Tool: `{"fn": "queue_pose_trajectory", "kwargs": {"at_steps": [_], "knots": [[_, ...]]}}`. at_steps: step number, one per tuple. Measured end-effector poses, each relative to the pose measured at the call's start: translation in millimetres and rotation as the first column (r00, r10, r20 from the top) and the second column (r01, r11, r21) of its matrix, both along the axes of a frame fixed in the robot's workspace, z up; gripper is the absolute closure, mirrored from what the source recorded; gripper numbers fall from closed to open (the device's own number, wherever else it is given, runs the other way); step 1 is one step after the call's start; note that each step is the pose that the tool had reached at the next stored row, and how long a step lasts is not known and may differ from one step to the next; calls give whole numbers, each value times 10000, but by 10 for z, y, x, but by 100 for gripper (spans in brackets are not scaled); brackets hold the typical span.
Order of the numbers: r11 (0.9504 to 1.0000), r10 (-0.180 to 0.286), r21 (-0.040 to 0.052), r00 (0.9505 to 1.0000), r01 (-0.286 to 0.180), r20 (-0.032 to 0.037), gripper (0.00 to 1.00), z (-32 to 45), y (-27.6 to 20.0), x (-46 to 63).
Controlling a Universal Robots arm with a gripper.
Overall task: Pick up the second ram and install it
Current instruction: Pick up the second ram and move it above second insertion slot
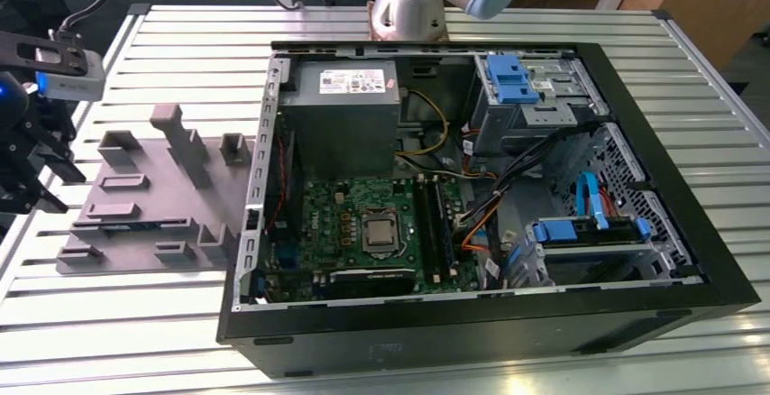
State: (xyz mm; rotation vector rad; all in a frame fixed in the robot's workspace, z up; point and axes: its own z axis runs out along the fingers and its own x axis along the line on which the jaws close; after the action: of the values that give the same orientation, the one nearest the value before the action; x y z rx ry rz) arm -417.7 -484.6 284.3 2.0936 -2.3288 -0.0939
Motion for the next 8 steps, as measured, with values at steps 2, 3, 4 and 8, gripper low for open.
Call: {"fn": "queue_pose_trajectory", "kwargs": {"at_steps": [2, 3, 4, 8], "knots": [[10000, 1, -8, 10000, -1, 0, 55, -11, 0, 7], [10000, 1, -10, 10000, -1, -1, 55, -18, 0, 12], [10000, 0, -11, 10000, 0, -1, 55, -24, 0, 17], [10000, -1, -10, 10000, 1, 1, 55, -53, 0, 28]]}}
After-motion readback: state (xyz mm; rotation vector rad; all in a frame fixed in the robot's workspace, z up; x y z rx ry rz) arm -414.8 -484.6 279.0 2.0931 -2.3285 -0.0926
